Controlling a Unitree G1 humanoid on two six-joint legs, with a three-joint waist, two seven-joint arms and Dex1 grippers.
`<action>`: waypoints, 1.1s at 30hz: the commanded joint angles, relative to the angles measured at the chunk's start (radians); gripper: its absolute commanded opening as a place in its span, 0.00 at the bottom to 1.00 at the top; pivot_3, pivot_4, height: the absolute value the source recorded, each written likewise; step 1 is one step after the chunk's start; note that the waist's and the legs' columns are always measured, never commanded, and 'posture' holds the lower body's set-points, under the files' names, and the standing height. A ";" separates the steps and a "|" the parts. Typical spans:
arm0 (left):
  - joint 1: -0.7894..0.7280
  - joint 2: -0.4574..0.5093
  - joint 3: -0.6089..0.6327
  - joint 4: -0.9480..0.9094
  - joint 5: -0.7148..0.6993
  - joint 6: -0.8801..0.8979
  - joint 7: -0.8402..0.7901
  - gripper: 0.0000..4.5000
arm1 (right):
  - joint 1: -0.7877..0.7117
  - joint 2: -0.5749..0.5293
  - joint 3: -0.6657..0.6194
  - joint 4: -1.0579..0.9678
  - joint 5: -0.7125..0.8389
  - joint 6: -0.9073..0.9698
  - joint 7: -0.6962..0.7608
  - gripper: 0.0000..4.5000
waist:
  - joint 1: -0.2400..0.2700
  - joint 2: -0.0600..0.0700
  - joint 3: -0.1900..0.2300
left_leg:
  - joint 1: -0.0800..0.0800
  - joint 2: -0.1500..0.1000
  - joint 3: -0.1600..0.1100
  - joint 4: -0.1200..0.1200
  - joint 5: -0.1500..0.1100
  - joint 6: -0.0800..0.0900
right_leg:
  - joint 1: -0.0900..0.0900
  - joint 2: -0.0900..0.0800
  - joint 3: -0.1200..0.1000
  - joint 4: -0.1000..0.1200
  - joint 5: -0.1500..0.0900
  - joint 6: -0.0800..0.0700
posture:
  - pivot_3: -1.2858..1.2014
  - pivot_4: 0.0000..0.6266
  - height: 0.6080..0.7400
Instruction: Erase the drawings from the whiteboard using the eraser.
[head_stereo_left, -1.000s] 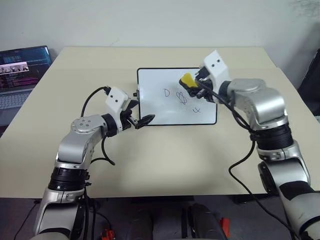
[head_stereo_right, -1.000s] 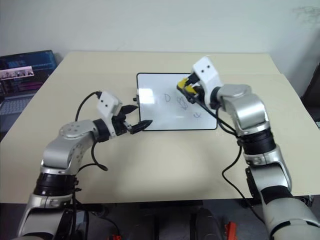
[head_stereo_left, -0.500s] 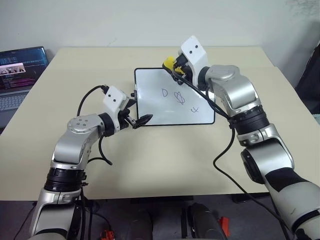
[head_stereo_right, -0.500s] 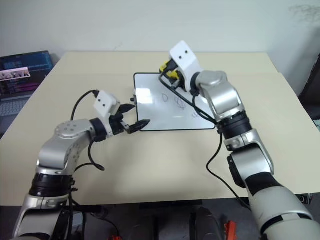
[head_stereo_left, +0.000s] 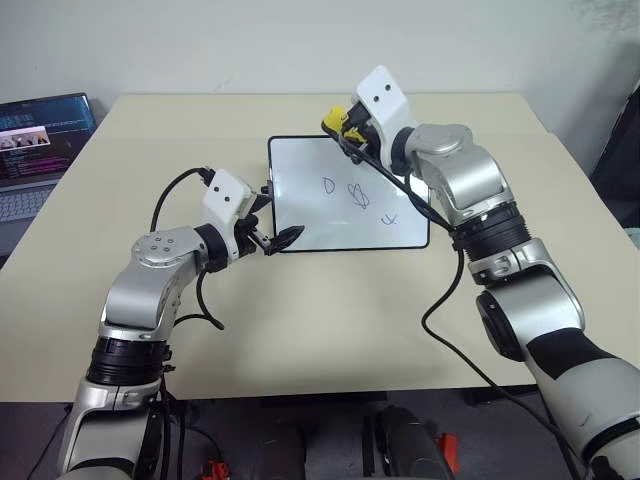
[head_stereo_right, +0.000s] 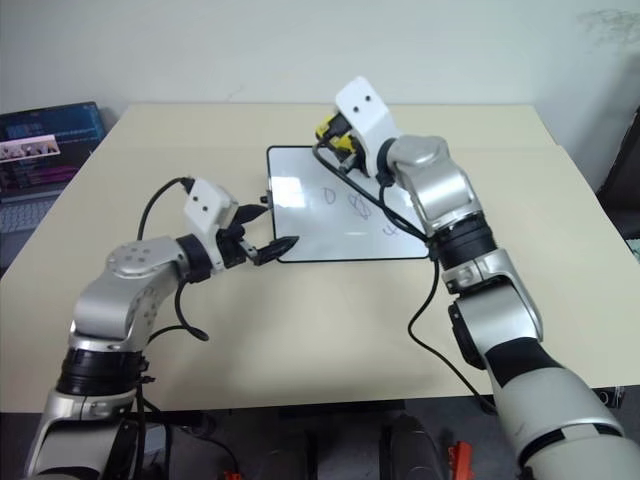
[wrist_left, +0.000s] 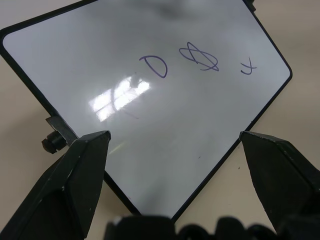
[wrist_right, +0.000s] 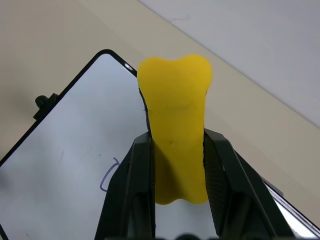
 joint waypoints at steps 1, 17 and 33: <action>0.004 0.006 -0.007 -0.047 0.005 -0.002 -0.001 1.00 | -0.034 0.014 0.022 0.023 -0.030 -0.043 0.030 0.21 | 0.000 0.000 0.000 | 0.000 0.000 0.000 0.000 0.000 0.000 | 0.000 0.000 0.000 0.000 0.000 0.000 | 0.52 0.24 1.00; 0.008 -0.013 -0.021 -0.060 -0.001 0.006 0.003 1.00 | -0.160 0.081 0.116 0.453 -0.233 -0.335 -0.013 0.21 | -0.005 0.000 0.000 | 0.001 0.000 0.000 0.000 0.000 0.000 | 0.000 0.000 0.000 0.001 0.000 0.000 | 0.52 0.24 1.00; 0.030 -0.013 -0.010 -0.079 -0.005 0.011 0.009 1.00 | -0.219 0.151 0.130 0.538 -0.313 -0.339 0.016 0.21 | -0.004 0.000 0.000 | 0.000 0.000 0.000 -0.001 0.000 0.000 | -0.001 0.000 0.000 0.001 0.000 0.000 | 0.52 0.24 1.00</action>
